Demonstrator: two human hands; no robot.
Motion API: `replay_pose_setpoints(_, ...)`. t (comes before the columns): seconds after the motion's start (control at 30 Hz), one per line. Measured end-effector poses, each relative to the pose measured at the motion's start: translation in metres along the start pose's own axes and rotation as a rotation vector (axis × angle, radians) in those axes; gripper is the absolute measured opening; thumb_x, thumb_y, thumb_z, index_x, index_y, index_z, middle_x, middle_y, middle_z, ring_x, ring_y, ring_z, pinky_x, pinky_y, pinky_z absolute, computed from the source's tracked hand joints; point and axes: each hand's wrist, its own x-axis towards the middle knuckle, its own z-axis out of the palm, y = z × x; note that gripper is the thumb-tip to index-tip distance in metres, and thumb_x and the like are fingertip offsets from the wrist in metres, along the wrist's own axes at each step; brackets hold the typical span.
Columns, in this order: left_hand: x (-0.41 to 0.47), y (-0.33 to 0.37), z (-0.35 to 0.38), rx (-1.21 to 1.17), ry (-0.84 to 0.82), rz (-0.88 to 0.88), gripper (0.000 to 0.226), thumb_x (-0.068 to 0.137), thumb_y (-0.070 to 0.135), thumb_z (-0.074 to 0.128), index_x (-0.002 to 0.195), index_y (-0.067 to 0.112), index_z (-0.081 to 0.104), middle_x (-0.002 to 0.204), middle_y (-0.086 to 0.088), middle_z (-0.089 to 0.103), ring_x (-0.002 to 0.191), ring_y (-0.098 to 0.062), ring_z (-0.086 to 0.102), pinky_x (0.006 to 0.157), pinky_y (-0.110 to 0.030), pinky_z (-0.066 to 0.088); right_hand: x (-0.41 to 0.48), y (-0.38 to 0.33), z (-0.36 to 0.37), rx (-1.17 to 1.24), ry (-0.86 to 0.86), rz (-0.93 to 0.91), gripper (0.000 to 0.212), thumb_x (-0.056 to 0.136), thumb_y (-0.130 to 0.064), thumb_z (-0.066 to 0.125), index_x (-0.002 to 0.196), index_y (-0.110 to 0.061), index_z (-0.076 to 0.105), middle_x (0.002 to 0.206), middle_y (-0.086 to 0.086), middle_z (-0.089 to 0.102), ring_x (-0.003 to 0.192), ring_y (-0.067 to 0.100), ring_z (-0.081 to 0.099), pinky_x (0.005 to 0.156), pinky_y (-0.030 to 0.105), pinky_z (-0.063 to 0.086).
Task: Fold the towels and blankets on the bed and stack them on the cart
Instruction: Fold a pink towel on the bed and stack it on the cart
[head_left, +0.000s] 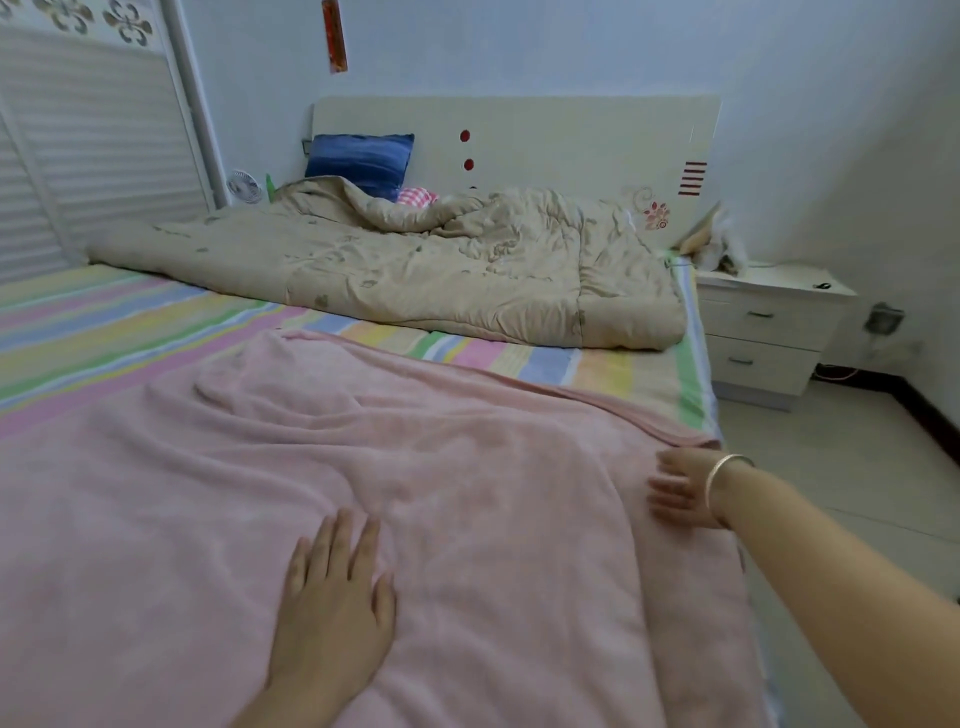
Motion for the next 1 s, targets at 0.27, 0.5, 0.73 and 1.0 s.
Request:
replay_pose_setpoints(0.27,0.001,0.002,0.010,0.015,0.056,0.010,0.066,0.082,0.040,0.035,0.135,0.008,0.057,0.141,-0.018,0.051,0.130,-0.034,0.048,0.109,-0.052,0.031,0.012,0.025,0.069,-0.143,-0.377,0.030,0.053,0.088,-0.056,0.055,0.116,-0.012,0.067,0.113,0.015,0.069,0.104,0.031,0.064,0.094,0.041,0.049)
replay_pose_setpoints(0.5,0.002,0.002,0.008,0.044,0.049,0.020,0.066,0.082,0.039,0.035,0.139,0.009,0.053,0.143,-0.017,0.049,0.133,-0.032,0.046,0.111,-0.051,0.028,0.005,0.019,0.087,0.102,-0.725,-0.057,0.048,0.079,-0.016,0.064,0.123,0.004,0.060,0.121,0.022,0.062,0.114,0.037,0.058,0.100,0.047,0.045)
replay_pose_setpoints(0.73,0.000,0.002,0.007,0.054,0.028,0.011,0.066,0.086,0.039,0.031,0.142,0.009,0.048,0.147,-0.017,0.044,0.136,-0.032,0.042,0.113,-0.050,0.025,0.007,0.013,0.076,0.248,-0.390,-0.143,0.033,0.080,0.006,0.049,0.110,0.008,0.062,0.108,0.021,0.066,0.099,0.036,0.063,0.083,0.044,0.053)
replay_pose_setpoints(1.0,0.002,-0.001,0.001,-0.006,0.019,-0.004,0.066,0.081,0.040,0.034,0.138,0.012,0.054,0.142,-0.012,0.051,0.132,-0.028,0.048,0.110,-0.044,0.025,0.041,-0.021,0.000,0.717,0.032,-0.308,0.010,0.074,-0.011,0.049,0.068,-0.017,0.045,0.055,-0.002,0.042,0.045,0.012,0.037,0.041,0.018,0.032)
